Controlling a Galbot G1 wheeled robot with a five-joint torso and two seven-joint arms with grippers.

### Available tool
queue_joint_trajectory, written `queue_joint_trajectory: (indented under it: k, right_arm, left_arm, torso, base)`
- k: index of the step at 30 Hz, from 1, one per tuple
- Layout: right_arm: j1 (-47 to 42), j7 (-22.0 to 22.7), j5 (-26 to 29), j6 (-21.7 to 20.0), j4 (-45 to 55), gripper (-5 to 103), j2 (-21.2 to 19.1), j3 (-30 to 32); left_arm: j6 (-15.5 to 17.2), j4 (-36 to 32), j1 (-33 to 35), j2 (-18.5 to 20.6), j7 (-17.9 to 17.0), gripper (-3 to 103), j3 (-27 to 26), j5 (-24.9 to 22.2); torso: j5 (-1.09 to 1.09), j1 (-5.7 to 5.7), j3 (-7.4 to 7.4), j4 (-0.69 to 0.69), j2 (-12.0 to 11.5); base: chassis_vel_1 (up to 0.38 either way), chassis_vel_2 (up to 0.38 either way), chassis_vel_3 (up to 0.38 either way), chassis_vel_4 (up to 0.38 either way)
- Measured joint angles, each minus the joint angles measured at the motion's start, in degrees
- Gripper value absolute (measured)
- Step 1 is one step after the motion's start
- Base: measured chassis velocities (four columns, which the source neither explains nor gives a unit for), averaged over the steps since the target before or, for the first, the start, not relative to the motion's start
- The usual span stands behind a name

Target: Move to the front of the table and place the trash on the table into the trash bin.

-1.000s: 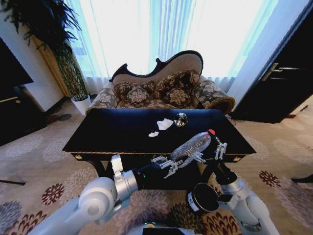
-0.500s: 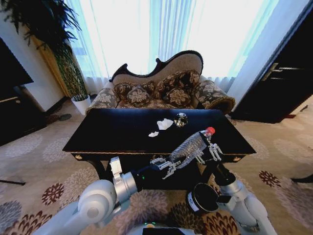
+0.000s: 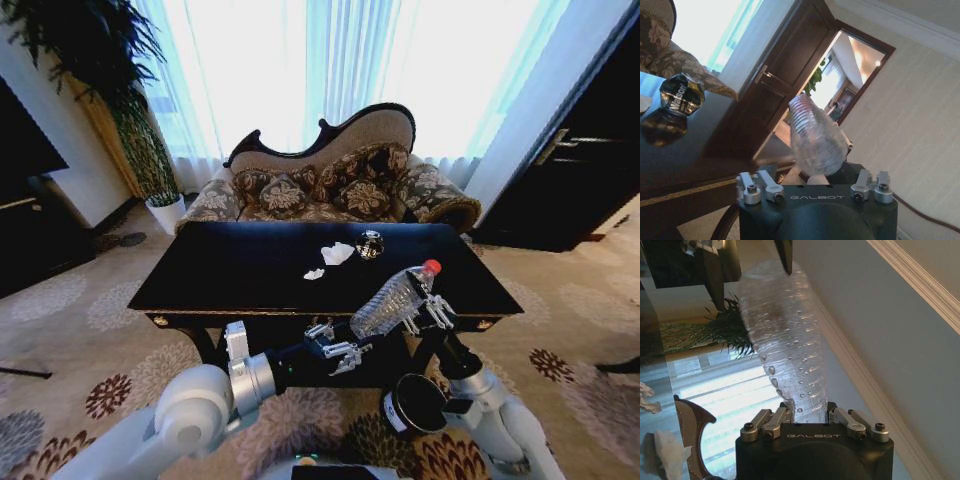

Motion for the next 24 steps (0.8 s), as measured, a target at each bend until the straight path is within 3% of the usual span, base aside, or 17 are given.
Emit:
queue_joint_trajectory:
  k: [1,5,7,12,20,24]
  right_arm:
    - [0.04,0.0,0.0,0.0,-0.12,28,0.01,0.0]
    - [0.16,0.15,0.0,-0.06,-1.3,25,0.25,-0.11]
    - [0.17,0.22,0.07,-0.09,-1.67,25,0.35,-0.14]
    - [0.43,0.26,3.57,-1.5,-3.71,25,0.62,0.23]
    - [0.2,-0.34,12.71,-4.56,-10.37,25,0.23,1.75]
    - [-0.51,-0.66,19.03,-6.65,-14.73,25,0.49,1.87]
  left_arm:
    - [0.02,0.0,0.09,0.07,0.1,77,-0.12,0.09]
    - [-0.17,0.0,0.41,0.28,0.44,97,-1.85,0.39]
    - [-0.26,0.0,0.41,0.42,0.52,99,-2.55,0.39]
    - [-1.19,-0.01,0.65,1.29,1.19,100,-6.69,0.81]
    - [-2.24,-0.06,2.29,3.13,1.39,100,-18.82,1.27]
    - [-3.15,-0.08,7.42,4.06,2.46,100,-27.01,2.42]
  torso:
    - [0.0,0.0,0.0,0.0,0.0]
    - [0.0,0.0,0.0,0.0,0.0]
    - [0.0,0.0,0.0,0.0,0.0]
    - [0.0,0.0,0.0,0.0,0.0]
    - [0.01,0.0,0.0,0.0,0.0]
    - [0.0,0.0,0.0,0.0,0.0]
  base:
    - [0.0,0.0,0.0,0.0]
    - [0.0,0.0,0.0,0.0]
    - [0.0,0.0,0.0,0.0]
    - [0.0,0.0,0.0,0.0]
    - [0.0,0.0,0.0,0.0]
    - [0.0,0.0,0.0,0.0]
